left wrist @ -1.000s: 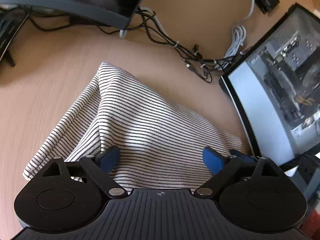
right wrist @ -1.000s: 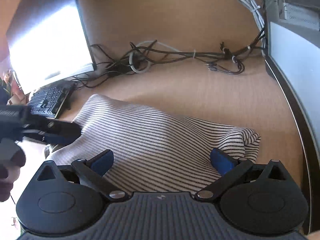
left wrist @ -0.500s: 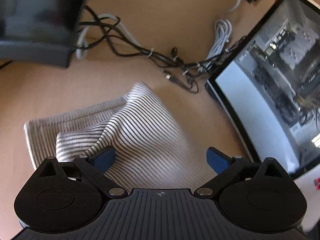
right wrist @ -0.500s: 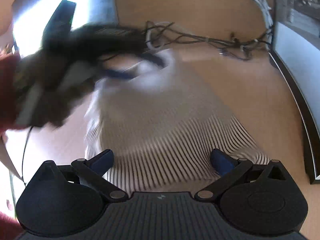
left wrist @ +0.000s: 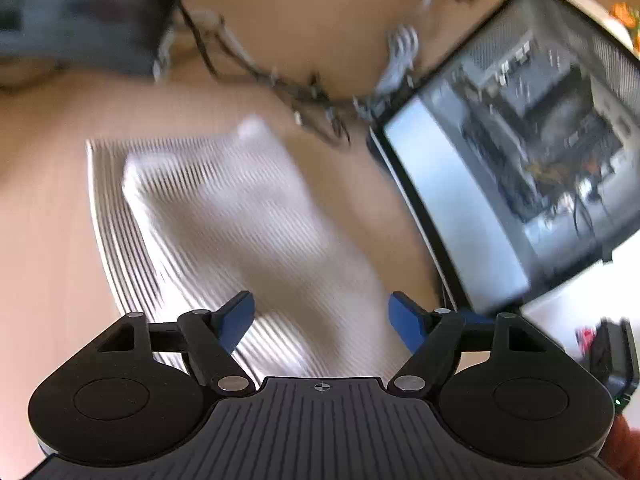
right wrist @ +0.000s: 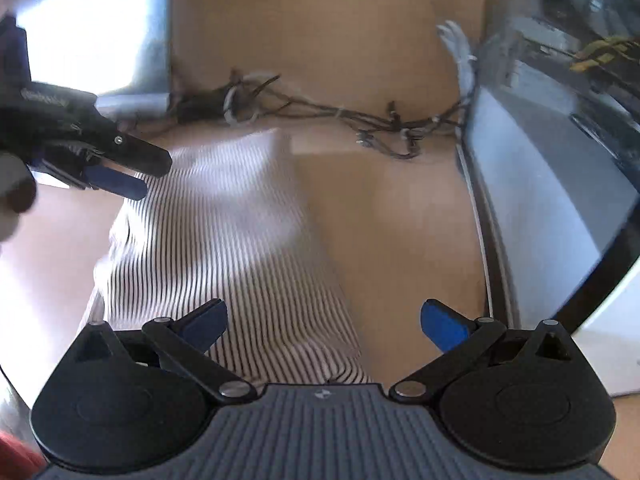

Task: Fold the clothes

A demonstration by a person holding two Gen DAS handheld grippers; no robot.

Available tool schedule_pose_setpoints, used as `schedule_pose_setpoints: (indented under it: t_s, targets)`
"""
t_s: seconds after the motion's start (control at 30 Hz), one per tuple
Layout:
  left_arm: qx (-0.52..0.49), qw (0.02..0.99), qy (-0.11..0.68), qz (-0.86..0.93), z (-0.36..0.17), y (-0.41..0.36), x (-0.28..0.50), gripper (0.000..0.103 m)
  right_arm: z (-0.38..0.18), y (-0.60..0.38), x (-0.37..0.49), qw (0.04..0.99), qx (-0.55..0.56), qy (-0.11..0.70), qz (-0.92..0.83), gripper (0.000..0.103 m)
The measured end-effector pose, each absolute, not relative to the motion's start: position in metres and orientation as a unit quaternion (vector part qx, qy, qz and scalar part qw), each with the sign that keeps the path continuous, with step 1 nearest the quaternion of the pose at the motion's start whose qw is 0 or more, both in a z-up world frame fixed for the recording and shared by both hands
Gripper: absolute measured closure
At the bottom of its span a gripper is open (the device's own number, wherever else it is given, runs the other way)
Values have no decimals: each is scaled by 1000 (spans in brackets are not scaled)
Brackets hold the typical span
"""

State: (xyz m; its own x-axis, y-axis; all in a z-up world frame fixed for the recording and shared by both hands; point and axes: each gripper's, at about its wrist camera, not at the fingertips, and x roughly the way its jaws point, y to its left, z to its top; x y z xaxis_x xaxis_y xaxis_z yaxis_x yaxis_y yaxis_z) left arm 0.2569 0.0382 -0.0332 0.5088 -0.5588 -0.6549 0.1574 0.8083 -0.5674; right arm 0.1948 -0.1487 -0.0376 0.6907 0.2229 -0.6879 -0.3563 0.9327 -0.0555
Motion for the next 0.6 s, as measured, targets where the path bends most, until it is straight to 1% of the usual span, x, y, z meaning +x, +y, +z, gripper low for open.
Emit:
schedule_pose_setpoints:
  t_s: [0.13, 0.4, 0.6]
  targets:
    - [-213, 831, 475, -195, -51, 27, 255, 27, -54, -132, 190, 909, -142, 357, 165, 0]
    - [-200, 835, 471, -202, -54, 23, 273, 24, -63, -136, 174, 910, -84, 381, 139, 0]
    - [-175, 843, 462, -211, -54, 12, 292, 18, -64, -113, 156, 901, -77, 390, 173, 0]
